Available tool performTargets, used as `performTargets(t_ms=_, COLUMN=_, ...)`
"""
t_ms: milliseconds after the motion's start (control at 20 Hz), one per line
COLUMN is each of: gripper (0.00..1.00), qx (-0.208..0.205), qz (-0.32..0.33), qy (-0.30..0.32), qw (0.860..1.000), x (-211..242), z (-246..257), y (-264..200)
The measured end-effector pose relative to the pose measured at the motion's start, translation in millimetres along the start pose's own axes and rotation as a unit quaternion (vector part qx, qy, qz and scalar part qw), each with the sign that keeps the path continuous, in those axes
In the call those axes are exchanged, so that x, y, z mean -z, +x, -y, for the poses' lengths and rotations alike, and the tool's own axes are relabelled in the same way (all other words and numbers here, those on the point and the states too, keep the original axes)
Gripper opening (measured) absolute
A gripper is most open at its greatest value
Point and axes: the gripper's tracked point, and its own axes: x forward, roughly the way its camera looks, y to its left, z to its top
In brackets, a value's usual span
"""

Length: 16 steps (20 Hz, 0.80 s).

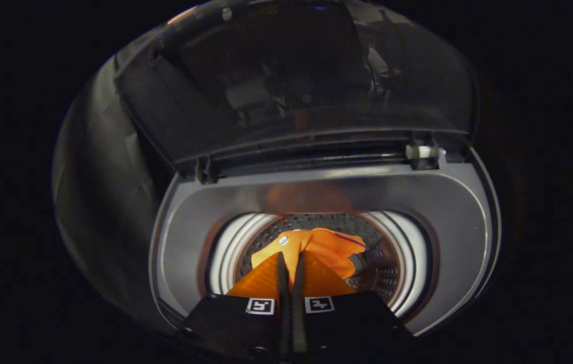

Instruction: Put the clothes into the washing machine and then close the washing machine lid.

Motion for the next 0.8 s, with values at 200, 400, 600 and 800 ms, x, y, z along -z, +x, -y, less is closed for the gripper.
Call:
performTargets(t_ms=200, gripper=0.09, qx=0.009, qz=-0.046, qy=0.006, qw=0.999, x=15, z=5, y=19)
performTargets(t_ms=400, gripper=0.41, qx=0.014, qz=-0.044, qy=-0.002, qw=0.999, x=10, z=6, y=13)
performTargets(t_ms=600, gripper=0.76, qx=0.013, qz=-0.065, qy=0.019, qw=0.998, x=23, z=2, y=11)
performTargets(t_ms=800, gripper=0.97, qx=0.01, qz=-0.055, qy=0.016, qw=0.998, x=24, z=-4, y=-1)
